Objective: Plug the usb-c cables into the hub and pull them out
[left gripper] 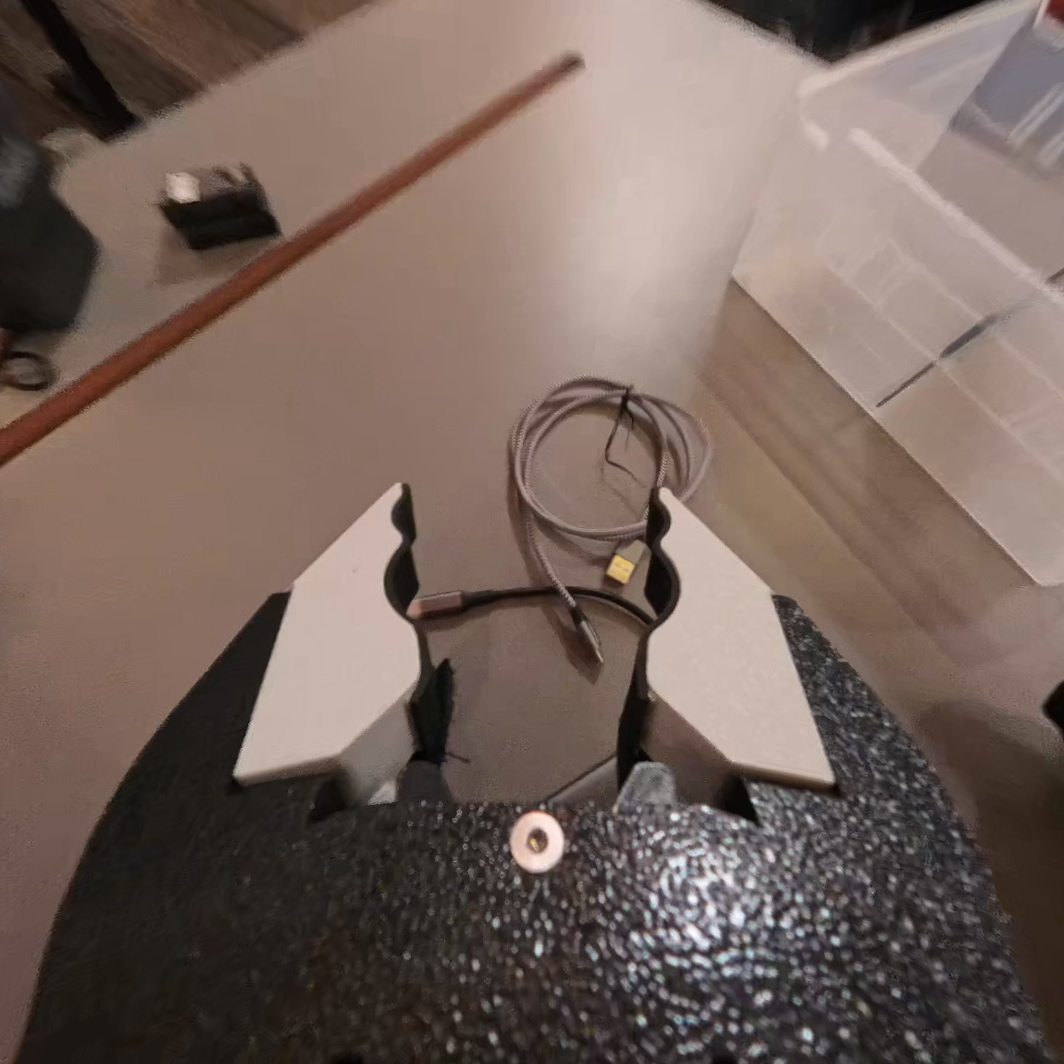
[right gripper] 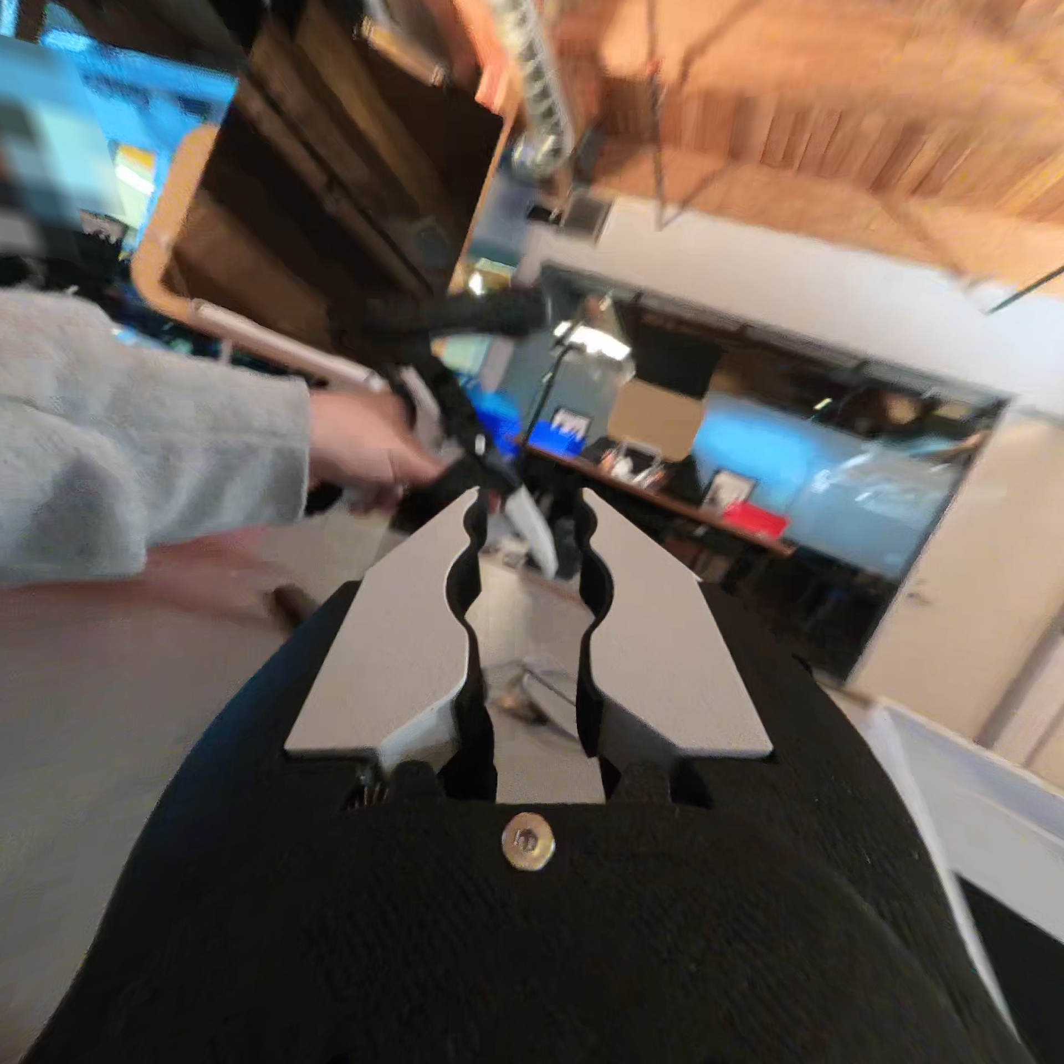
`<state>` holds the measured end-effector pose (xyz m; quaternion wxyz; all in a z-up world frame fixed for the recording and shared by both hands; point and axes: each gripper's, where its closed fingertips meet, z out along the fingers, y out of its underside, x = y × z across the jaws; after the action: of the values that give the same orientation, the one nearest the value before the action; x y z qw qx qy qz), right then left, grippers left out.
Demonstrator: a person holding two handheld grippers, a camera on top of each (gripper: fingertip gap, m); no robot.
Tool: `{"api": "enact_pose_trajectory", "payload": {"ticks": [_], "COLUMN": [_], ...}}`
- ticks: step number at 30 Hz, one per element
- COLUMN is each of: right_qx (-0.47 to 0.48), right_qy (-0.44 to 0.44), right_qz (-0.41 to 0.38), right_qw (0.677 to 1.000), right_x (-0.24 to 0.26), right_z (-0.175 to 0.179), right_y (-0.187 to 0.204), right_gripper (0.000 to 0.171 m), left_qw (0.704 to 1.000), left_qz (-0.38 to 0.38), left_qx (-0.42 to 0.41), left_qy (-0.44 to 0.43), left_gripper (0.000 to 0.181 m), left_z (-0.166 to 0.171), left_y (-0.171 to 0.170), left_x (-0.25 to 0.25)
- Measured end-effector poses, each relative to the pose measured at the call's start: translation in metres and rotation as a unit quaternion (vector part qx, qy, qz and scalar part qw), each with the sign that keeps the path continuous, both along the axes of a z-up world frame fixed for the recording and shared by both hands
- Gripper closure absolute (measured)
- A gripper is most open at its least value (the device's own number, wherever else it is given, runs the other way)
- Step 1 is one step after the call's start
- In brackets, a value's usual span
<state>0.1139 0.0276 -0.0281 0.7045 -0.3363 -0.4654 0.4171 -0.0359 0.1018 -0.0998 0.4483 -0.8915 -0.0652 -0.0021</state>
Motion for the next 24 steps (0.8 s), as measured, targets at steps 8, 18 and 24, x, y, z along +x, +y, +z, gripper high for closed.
{"api": "enact_pose_trajectory", "payload": {"ticks": [8, 18, 24], "right_qx": [-0.117, -0.075, -0.063], "right_qy": [-0.37, -0.575, -0.629], "right_qz": [0.197, 0.2, 0.242], "right_qw": [0.9, 0.789, 0.736], "right_x": [-0.078, -0.108, -0.081], "right_z": [-0.094, -0.159, -0.143], "right_y": [-0.032, -0.036, -0.034], "right_gripper": [0.116, 0.15, 0.151], "left_qw": [0.975, 0.98, 0.973], "left_qz": [0.056, 0.018, -0.119], "left_qx": [0.214, 0.196, 0.169], "left_qy": [-0.032, 0.022, 0.1], "left_gripper": [0.127, 0.134, 0.1], "left_z": [0.049, 0.03, 0.015], "left_y": [-0.071, -0.104, -0.113], "left_x": [-0.006, 0.008, 0.06]}}
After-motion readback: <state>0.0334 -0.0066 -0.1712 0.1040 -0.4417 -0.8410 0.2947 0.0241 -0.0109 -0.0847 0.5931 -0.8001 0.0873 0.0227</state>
